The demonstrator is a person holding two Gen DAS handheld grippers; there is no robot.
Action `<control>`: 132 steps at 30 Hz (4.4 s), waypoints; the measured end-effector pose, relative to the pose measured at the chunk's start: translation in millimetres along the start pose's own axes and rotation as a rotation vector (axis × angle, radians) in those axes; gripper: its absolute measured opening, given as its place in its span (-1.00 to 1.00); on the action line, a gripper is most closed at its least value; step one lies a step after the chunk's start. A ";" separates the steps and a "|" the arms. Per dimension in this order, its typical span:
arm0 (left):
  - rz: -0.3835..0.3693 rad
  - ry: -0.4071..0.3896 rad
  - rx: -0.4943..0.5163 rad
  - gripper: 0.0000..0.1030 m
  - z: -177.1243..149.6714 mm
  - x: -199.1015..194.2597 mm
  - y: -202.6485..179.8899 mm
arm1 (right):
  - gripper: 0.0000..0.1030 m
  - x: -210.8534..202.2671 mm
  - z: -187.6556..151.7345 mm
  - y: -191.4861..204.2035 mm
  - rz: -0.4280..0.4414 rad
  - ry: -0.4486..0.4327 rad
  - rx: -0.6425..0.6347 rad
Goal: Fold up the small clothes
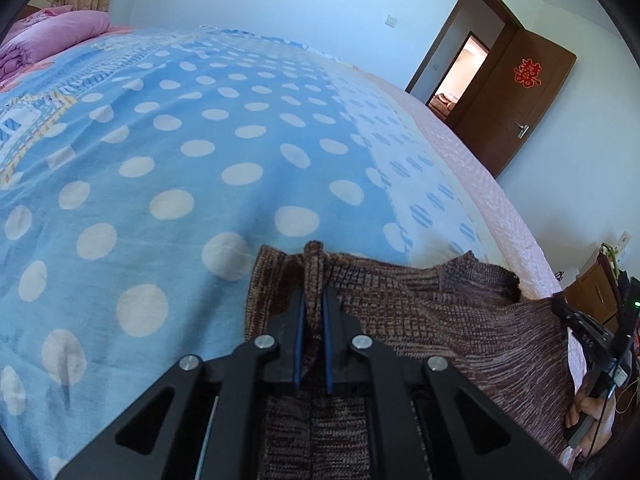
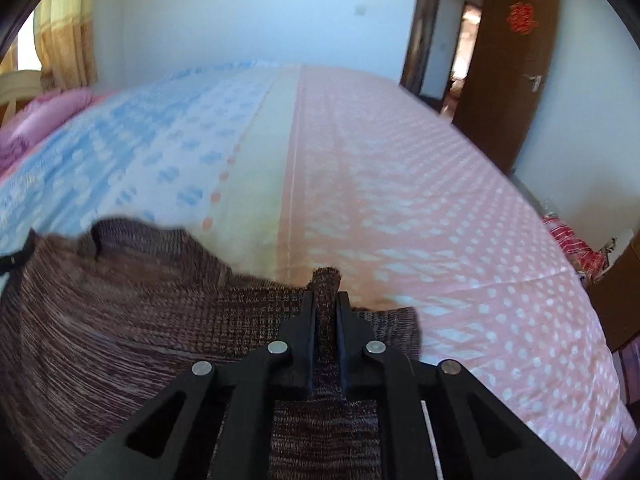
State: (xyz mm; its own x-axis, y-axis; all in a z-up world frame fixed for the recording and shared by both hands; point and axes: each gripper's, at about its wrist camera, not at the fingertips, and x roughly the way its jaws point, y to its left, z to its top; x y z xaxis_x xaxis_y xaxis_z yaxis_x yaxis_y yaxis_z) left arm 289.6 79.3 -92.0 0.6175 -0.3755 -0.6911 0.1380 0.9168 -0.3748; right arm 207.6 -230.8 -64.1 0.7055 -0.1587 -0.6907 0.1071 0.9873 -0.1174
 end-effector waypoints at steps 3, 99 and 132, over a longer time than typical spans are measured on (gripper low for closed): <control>0.007 -0.053 -0.016 -0.88 7.8 -11.3 0.4 | -0.84 -32.2 6.9 -10.5 -0.025 -0.114 0.057; 0.252 0.000 -0.018 0.79 -123.6 -97.1 7.3 | -0.83 -85.2 -125.4 -8.0 -0.026 0.029 0.203; -0.196 -0.134 -0.187 0.17 -113.6 -93.8 11.0 | -0.82 -84.8 -125.6 -7.4 -0.010 0.028 0.217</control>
State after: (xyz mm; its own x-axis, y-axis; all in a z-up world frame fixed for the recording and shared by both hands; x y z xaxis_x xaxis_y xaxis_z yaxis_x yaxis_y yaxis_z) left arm 145.3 109.1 -101.5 0.6913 -0.5101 -0.5118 0.1274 0.7832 -0.6085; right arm 59.0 -225.8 -94.2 0.6842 -0.1656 -0.7103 0.2642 0.9640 0.0298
